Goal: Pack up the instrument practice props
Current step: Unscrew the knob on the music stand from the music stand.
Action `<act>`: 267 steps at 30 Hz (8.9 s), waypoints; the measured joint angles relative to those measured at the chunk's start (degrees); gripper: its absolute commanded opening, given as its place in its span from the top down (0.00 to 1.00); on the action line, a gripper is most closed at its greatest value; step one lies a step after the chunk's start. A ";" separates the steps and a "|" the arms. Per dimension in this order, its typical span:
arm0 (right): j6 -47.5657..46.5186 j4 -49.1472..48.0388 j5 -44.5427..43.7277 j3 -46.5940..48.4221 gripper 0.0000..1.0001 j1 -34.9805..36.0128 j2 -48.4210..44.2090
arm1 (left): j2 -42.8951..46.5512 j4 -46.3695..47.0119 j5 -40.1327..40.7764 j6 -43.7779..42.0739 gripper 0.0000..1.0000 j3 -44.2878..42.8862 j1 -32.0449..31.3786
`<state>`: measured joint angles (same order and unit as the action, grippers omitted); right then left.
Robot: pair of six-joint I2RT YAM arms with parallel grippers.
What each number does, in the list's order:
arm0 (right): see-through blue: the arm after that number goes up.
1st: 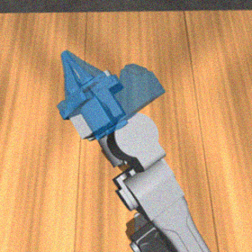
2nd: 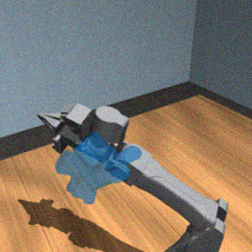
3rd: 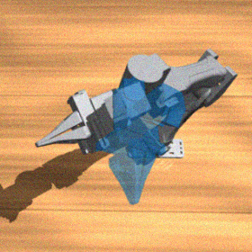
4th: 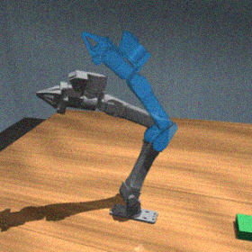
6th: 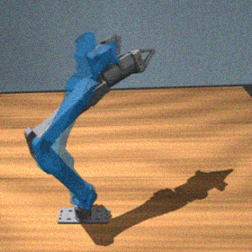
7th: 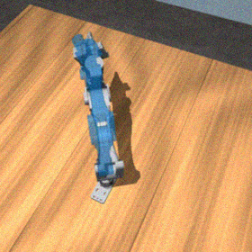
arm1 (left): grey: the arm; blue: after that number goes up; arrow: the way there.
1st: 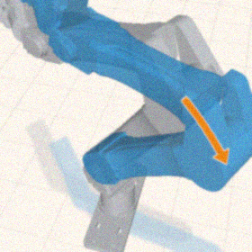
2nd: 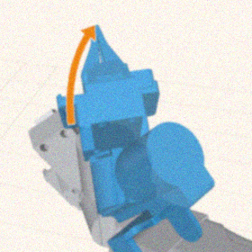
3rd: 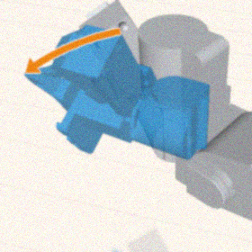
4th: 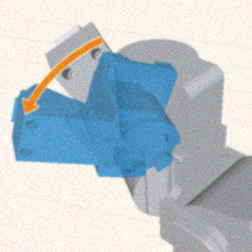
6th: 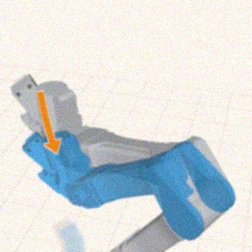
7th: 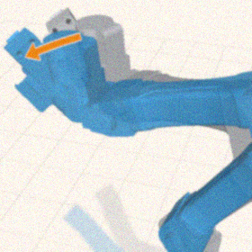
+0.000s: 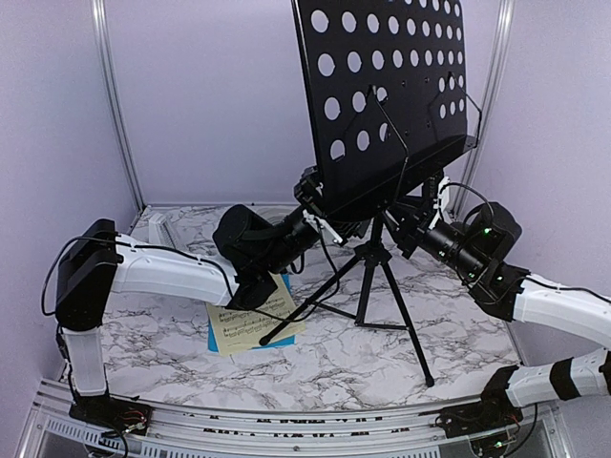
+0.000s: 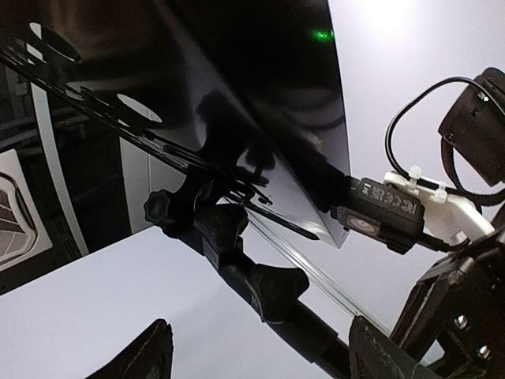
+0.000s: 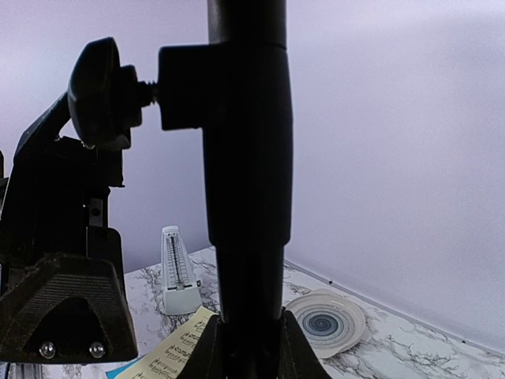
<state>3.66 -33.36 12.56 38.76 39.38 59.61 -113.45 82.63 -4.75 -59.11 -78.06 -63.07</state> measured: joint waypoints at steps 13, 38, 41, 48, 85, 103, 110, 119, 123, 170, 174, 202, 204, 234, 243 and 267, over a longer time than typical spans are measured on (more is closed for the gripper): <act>-0.24 1.03 0.04 0.72 0.88 0.00 0.07 | 6.99 -20.65 -22.32 -5.81 0.27 -0.55 5.88; -0.28 1.05 0.09 0.72 0.88 0.00 0.07 | 5.03 -33.07 -27.89 -10.82 0.45 -12.35 6.88; -0.26 1.05 0.09 0.72 0.88 0.00 0.07 | 4.48 -34.49 -28.17 -10.97 0.46 -13.11 6.93; -0.26 1.03 0.13 0.72 0.88 0.00 0.07 | 3.30 -35.12 -28.17 -11.06 0.55 -15.06 6.93; -0.02 -1.81 -1.22 0.72 0.91 -0.28 1.70 | -18.10 7.76 9.53 13.33 0.70 -24.72 -3.41; -0.57 -1.27 -0.39 0.72 0.91 -0.22 1.77 | -5.90 0.11 -5.09 4.24 0.22 -6.32 0.00; -0.70 -1.11 -0.24 0.72 0.91 -0.22 1.66 | 0.90 -8.55 -14.23 -1.49 0.27 -4.68 5.79; -0.81 -0.09 -0.04 0.72 0.91 -0.24 0.98 | 2.08 -23.89 -23.58 -10.38 0.39 -8.50 6.99; -0.92 0.04 0.26 0.72 0.91 -0.22 0.85 | 2.25 -28.17 -25.03 -12.70 0.39 -10.73 7.67; -0.92 0.46 -1.57 0.72 0.93 -0.68 0.48 | -6.47 -9.79 -7.17 -5.42 0.47 -11.80 2.36; -0.94 0.48 -1.05 0.72 0.93 -0.63 0.50 | -5.64 -9.01 -6.69 -5.84 0.47 -9.79 2.03; -0.90 3.06 -10.03 1.01 1.00 2.89 -0.50 | 4.74 1.57 8.28 0.72 0.34 12.31 -2.16; -1.16 3.02 -8.81 1.03 1.00 2.84 -0.46 | 4.59 1.22 8.04 0.90 0.34 10.40 -2.32; 1.84 -0.20 9.60 -1.20 1.00 -4.63 -1.31 | 3.93 -12.94 -3.34 -1.90 0.35 -2.47 -1.86; 1.84 -0.11 9.57 -1.20 1.00 -4.70 -1.42 | 1.68 -15.67 -5.29 -1.46 0.48 -4.00 -1.33; 1.81 -0.02 9.49 -1.20 1.00 -4.79 -1.46 | 1.75 -19.43 -5.62 -1.84 0.42 -3.17 0.63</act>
<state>5.48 -33.39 22.04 37.56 34.59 58.15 -111.70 63.20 -10.37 -60.95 -81.23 -62.43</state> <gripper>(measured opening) 0.170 0.577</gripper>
